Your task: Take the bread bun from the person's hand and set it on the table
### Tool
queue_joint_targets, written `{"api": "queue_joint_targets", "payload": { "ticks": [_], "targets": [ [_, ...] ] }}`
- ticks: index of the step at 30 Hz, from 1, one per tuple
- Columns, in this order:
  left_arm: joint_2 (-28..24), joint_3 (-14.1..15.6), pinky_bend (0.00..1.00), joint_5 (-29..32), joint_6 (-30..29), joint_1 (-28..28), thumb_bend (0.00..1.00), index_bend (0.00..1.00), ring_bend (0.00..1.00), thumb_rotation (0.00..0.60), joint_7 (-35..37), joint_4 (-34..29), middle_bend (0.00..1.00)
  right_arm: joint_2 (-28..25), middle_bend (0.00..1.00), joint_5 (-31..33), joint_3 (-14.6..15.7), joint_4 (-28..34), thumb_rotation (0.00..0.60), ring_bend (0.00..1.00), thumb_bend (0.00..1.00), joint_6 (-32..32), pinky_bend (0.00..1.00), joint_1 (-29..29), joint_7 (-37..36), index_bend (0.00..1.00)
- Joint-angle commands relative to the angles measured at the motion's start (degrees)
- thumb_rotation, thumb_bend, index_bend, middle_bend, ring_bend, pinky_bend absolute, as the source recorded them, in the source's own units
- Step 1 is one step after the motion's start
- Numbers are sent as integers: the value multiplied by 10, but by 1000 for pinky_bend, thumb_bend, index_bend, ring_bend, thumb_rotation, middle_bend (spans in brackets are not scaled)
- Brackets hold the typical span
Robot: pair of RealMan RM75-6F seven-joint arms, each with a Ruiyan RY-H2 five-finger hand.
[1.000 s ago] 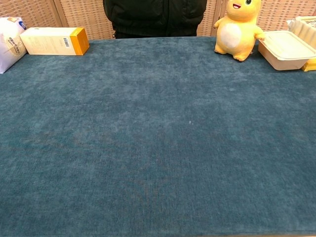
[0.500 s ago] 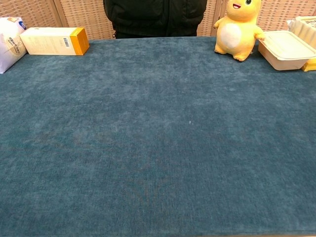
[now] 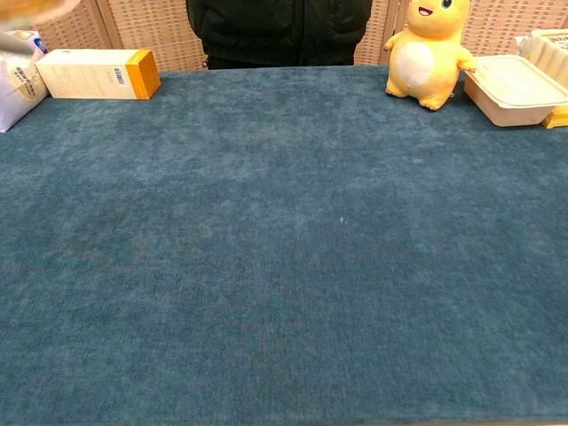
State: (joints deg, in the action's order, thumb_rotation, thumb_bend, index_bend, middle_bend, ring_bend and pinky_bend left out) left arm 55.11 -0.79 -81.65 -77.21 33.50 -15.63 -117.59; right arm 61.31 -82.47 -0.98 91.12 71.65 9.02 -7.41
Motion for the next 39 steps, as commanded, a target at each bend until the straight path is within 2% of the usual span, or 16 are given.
{"api": "queue_joint_targets", "payload": {
  "ticks": [1, 9, 12, 15, 16, 18, 20, 21, 26, 29, 33, 39],
  "targets": [
    [52, 12, 538, 25, 16, -31, 176, 433, 424, 600, 48, 99, 540, 2, 0, -1, 1, 0, 600, 0, 31, -1, 0, 1, 4, 59],
    [173, -35, 538, 98, 122, 8, 175, 433, 424, 600, 115, 287, 540, 7, 0, 3, 4, 2, 600, 0, 30, -11, 0, 4, 17, 59],
    [211, -49, 538, 109, 153, 23, 175, 434, 424, 600, 138, 334, 540, 7, 0, 6, 4, 1, 600, 0, 30, -15, 0, 6, 18, 59],
    [234, -59, 516, 119, 180, 37, 175, 433, 410, 600, 140, 354, 531, 8, 0, 9, 3, -1, 600, 0, 31, -18, 0, 7, 21, 59],
    [239, -62, 483, 126, 186, 41, 176, 422, 369, 600, 136, 355, 492, 9, 0, 10, 3, -1, 600, 0, 31, -19, 0, 7, 22, 59],
    [243, -70, 366, 146, 200, 46, 161, 256, 187, 600, 124, 347, 284, 9, 0, 11, 3, -1, 600, 0, 31, -21, 0, 8, 22, 59],
    [239, -75, 262, 159, 209, 50, 125, 45, 31, 600, 111, 336, 64, 8, 0, 13, 2, -1, 600, 0, 30, -21, 0, 8, 22, 59],
    [235, -77, 230, 168, 212, 51, 105, 2, 3, 600, 101, 329, 15, 9, 0, 13, 2, -1, 600, 0, 30, -22, 0, 8, 22, 59],
    [210, -81, 185, 186, 220, 48, 69, 0, 0, 600, 91, 292, 0, 6, 0, 11, 3, 1, 600, 0, 30, -22, 0, 8, 19, 59],
    [185, -79, 173, 153, 204, 32, 64, 0, 0, 600, 126, 274, 0, 5, 0, 11, 4, 1, 600, 0, 31, -21, 0, 8, 18, 59],
    [137, -60, 151, 93, 170, -2, 63, 0, 0, 600, 178, 247, 0, 4, 0, 8, 6, 3, 600, 0, 30, -21, 0, 7, 17, 59],
    [66, -5, 67, 8, 48, -103, 41, 0, 0, 600, 235, 236, 0, 3, 0, 9, 4, 3, 600, 0, 31, -15, 0, 5, 19, 59]
  ]
}}
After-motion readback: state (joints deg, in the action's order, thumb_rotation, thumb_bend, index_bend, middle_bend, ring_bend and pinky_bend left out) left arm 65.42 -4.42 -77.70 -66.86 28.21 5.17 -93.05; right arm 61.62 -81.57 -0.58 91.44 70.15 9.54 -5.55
